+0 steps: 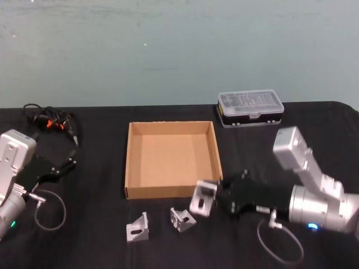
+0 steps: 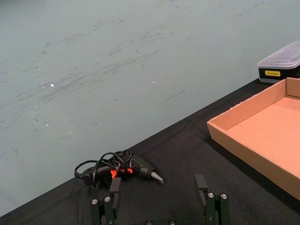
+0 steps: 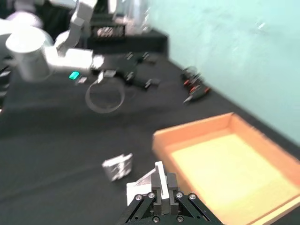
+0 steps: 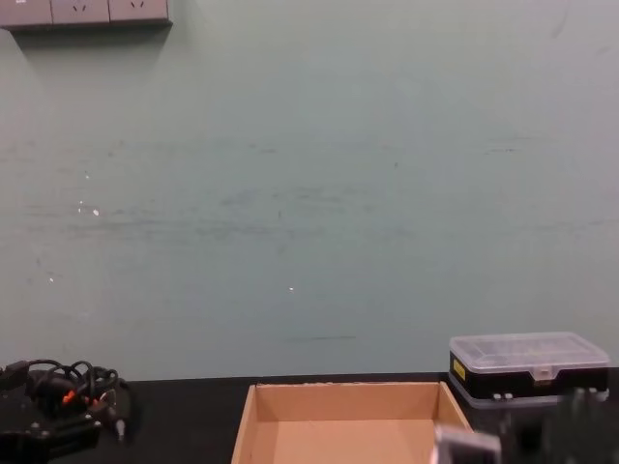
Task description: Use one hand to pick up the angle iron from the table and place it into the box.
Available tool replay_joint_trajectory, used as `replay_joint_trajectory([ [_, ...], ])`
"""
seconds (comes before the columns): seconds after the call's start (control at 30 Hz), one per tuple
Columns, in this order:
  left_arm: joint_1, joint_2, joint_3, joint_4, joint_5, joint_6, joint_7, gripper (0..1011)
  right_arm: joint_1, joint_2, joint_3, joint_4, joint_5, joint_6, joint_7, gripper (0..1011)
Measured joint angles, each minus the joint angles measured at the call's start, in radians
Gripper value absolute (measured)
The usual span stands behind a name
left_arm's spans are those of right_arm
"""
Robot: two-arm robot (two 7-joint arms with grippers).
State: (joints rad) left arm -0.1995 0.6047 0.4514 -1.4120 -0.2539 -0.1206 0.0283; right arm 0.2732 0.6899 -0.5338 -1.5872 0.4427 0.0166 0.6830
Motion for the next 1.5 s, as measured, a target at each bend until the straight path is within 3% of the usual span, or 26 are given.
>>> replay_joint_trajectory([
  [0.23,0.000,0.000,0.000,0.000,0.000,0.000,0.000,1000,0.042,-0.063,0.050,0.024,0.018,0.025,-0.078,86],
  [0.47,0.000,0.000,0.000,0.000,0.000,0.000,0.000,1000,0.129,-0.133,0.052,0.086,-0.001,0.091,-0.133,86],
  [0.73,0.000,0.000,0.000,0.000,0.000,0.000,0.000,1000,0.307,-0.231,-0.023,0.263,-0.072,0.200,-0.127,86],
  [0.97,0.000,0.000,0.000,0.000,0.000,0.000,0.000,1000,0.414,-0.305,-0.073,0.413,-0.111,0.226,-0.088,86],
  [1.27,0.000,0.000,0.000,0.000,0.000,0.000,0.000,1000,0.489,-0.374,-0.126,0.574,-0.159,0.253,-0.056,86],
  [1.5,0.000,0.000,0.000,0.000,0.000,0.000,0.000,1000,0.518,-0.416,-0.147,0.669,-0.201,0.250,-0.054,86],
])
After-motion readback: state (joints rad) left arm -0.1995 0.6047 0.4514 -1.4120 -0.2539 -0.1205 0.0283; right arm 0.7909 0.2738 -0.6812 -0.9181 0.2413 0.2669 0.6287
